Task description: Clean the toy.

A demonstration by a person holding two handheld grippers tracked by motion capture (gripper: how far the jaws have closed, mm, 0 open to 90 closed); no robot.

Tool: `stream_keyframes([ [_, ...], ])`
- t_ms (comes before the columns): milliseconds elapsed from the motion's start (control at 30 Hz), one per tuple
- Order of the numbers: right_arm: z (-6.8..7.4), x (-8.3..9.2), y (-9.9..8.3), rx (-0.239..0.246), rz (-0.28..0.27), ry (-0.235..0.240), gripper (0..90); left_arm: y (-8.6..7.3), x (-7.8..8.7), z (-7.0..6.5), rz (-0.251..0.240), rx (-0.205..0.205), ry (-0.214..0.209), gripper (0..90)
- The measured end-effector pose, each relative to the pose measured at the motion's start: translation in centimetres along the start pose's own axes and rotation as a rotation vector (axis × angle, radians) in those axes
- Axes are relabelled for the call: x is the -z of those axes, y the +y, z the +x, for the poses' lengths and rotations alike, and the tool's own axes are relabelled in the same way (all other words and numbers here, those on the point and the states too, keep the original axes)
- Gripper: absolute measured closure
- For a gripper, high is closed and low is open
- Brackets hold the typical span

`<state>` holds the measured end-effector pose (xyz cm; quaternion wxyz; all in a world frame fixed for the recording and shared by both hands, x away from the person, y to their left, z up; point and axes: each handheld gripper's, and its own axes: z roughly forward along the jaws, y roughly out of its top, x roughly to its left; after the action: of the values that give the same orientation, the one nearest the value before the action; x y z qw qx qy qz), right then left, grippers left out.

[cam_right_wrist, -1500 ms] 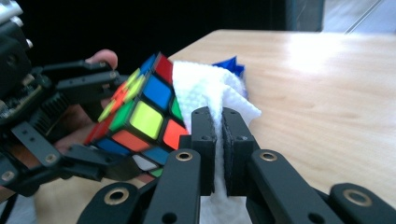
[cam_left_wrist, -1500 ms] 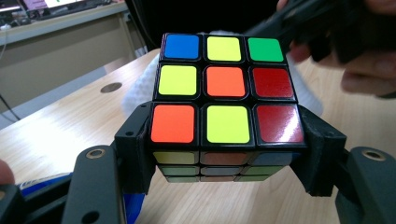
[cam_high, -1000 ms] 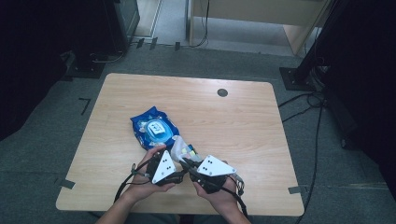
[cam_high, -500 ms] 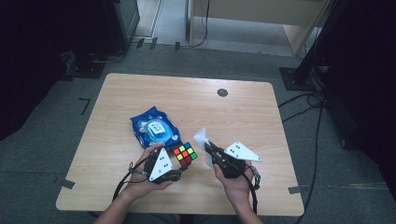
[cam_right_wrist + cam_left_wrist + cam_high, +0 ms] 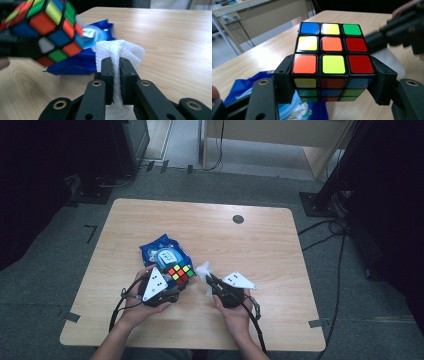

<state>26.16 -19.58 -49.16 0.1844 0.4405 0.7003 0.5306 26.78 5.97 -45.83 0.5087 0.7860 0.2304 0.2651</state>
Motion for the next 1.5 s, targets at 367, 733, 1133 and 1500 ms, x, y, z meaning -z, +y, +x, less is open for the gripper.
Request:
stream_keyframes([
  [367,0.0,0.7,0.5,0.046,-0.035,0.096,37.7,0.8,0.9,0.8,-0.016,0.043,0.029,34.2],
  [733,0.1,3.6,2.5,0.083,-0.131,0.068,32.4,1.0,-0.4,-1.1,-0.004,0.041,-0.031,34.2],
  [1133,1.6,0.9,-0.3,0.169,-0.083,0.115,18.2,2.1,0.0,-1.0,-0.004,0.139,-0.063,34.2],
  [1500,3.3,0.4,-0.8,0.285,-0.135,0.076,22.4,2.7,-0.8,-2.7,0.010,0.146,-0.116,34.2],
])
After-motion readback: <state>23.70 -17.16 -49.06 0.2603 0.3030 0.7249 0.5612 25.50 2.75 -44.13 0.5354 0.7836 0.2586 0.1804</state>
